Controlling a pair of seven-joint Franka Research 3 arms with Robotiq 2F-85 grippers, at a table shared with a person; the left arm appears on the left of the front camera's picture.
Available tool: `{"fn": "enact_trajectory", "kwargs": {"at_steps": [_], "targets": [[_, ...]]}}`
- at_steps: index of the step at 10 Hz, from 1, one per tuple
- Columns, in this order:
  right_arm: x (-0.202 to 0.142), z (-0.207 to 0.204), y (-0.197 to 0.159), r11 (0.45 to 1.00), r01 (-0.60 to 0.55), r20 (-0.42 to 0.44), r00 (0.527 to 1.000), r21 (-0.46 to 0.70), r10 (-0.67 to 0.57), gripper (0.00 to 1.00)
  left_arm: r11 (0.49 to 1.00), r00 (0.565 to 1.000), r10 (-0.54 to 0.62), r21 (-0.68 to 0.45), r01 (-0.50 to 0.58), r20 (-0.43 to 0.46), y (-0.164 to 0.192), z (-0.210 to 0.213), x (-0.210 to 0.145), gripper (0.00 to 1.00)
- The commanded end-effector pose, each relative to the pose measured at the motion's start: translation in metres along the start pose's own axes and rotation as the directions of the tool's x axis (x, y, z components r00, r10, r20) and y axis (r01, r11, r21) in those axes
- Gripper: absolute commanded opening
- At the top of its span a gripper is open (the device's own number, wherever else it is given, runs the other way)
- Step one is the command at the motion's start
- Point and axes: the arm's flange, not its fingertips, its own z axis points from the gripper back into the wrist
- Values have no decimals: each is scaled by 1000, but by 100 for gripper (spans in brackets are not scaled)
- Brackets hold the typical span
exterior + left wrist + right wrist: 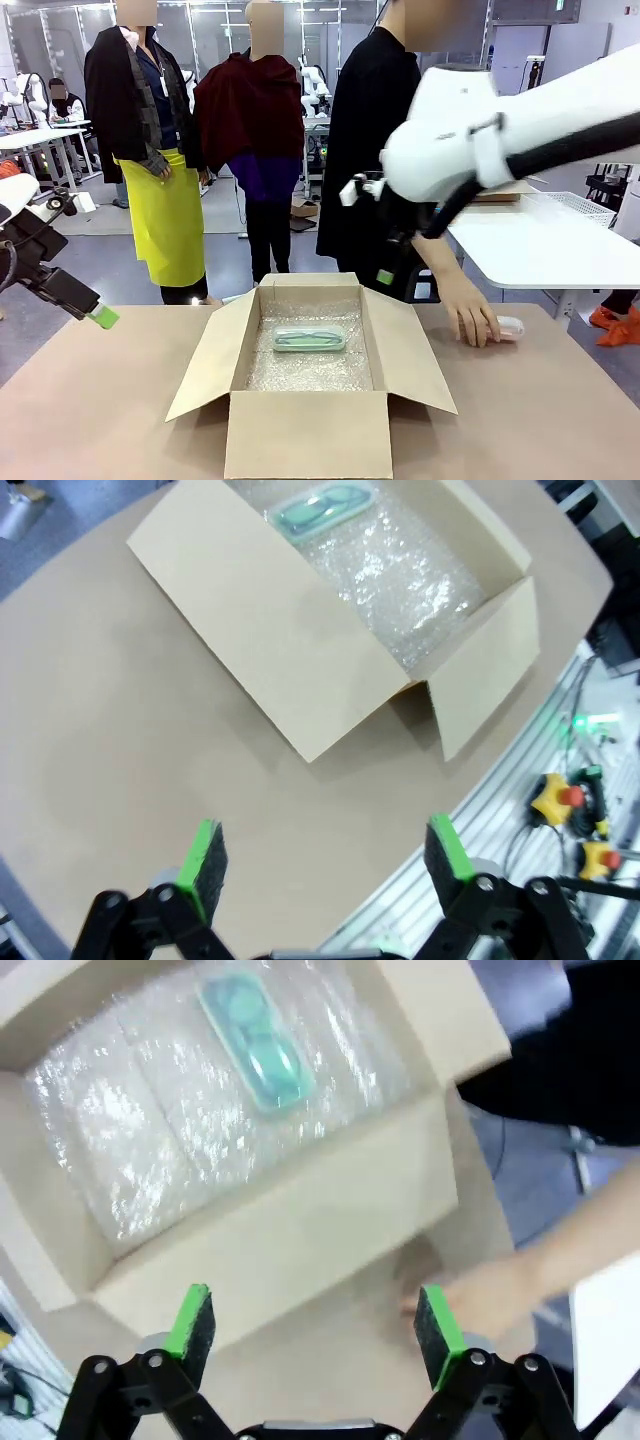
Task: Pack the glasses set securely to prepare it for shipping.
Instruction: Put the Glasses case from the right side of the table into the Package Box.
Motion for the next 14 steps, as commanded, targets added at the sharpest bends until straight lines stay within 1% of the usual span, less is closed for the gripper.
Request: {"fn": "enact_trajectory", "kwargs": {"at_steps": [1,2,3,4,5,6,8,10,11,12,14], "targets": [[-61,13,19,983,177,8,984,-58,-177,100,1000,1000,-9,-6,9,15,1,1,1,100],[-99,18,14,949,302,8,953,-94,-303,100,1000,1000,-9,-6,9,15,1,1,1,100],[-132,23,11,917,388,36,922,-96,-386,100,1000,1000,-9,-6,9,15,1,1,1,100],[-162,27,7,876,473,51,881,-98,-470,100,1000,1000,-9,-6,9,15,1,1,1,100],[-191,31,-3,818,568,40,823,-87,-567,100,1000,1000,-9,-6,9,15,1,1,1,100],[-216,31,-16,774,626,26,779,-93,-627,100,1000,1000,-9,-6,9,15,1,1,1,100],[-238,25,-34,710,690,5,718,-142,-696,100,1000,1000,-9,-6,9,15,1,1,1,100],[-240,17,-42,705,699,12,711,-122,-703,100,1000,1000,-9,-6,9,15,1,1,1,100],[-242,15,-42,688,712,18,697,-137,-717,100,1000,1000,-9,-6,9,15,1,1,1,100],[-253,22,-42,721,685,3,725,-104,-689,100,1000,1000,-9,-6,9,15,1,1,1,100],[-253,22,-42,721,685,3,725,-104,-689,100,1000,1000,-9,-6,9,15,1,1,1,100]]}}
